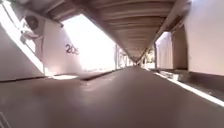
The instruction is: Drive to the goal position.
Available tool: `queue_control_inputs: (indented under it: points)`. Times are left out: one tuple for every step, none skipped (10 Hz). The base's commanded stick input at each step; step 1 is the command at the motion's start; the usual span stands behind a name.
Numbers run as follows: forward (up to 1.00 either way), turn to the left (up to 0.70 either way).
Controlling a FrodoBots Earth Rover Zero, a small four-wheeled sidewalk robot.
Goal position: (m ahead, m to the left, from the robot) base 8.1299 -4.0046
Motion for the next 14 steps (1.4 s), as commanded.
queue_control_inputs:
  points:
    - [0.70, 0.00]
    - [0.70, 0.00]
    - [0.70, 0.00]
    - [0.70, 0.00]
    - [0.70, 0.00]
    - [0.70, 0.00]
    - [0.70, 0.00]
    - [0.70, 0.00]
    - [0.70, 0.00]
    - [0.70, 0.00]
    - [0.70, -0.08]
    - [0.70, -0.15]
    - [0.70, -0.23]
    - [0.70, -0.31]
